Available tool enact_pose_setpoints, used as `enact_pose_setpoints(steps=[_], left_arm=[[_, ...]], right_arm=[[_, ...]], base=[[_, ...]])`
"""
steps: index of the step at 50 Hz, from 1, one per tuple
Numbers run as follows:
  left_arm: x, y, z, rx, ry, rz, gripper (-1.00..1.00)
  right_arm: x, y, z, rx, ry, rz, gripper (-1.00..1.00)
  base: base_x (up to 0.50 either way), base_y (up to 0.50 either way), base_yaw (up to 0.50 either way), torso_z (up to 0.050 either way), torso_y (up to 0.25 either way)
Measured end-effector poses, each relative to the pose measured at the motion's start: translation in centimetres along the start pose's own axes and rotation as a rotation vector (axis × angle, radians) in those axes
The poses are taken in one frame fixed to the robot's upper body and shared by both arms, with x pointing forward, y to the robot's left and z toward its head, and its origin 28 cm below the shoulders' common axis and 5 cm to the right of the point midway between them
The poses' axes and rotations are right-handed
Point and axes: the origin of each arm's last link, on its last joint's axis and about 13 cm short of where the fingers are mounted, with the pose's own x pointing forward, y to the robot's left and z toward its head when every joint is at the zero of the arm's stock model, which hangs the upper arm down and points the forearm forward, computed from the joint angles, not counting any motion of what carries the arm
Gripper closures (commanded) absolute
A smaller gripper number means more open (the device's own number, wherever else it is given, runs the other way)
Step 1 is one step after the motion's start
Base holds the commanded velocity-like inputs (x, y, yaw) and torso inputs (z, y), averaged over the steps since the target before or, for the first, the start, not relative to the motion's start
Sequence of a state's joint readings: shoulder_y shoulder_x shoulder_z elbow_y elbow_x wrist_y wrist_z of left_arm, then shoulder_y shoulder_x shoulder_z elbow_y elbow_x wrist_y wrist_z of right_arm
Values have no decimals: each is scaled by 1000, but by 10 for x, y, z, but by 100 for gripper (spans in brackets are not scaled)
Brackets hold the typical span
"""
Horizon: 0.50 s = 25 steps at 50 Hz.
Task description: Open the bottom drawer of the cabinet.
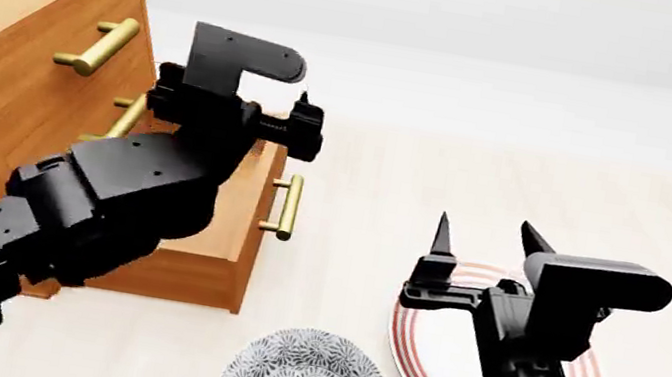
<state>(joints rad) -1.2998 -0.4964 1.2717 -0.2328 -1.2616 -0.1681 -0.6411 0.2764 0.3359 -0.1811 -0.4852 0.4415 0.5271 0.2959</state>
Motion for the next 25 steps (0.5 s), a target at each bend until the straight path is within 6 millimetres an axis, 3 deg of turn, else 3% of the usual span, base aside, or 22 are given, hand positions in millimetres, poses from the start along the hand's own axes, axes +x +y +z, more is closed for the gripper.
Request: enact_pose_setpoints(steps=[13, 25], left_arm=[[-76, -5, 4, 22, -235, 15, -100], [-106, -7, 27, 44, -385, 28, -100]], right_arm=[[7, -1, 47, -79, -207, -56, -100], [5, 6, 95, -128, -380, -56, -100]], base=[[0, 0, 0, 0, 0], [0, 0, 0, 0, 0]])
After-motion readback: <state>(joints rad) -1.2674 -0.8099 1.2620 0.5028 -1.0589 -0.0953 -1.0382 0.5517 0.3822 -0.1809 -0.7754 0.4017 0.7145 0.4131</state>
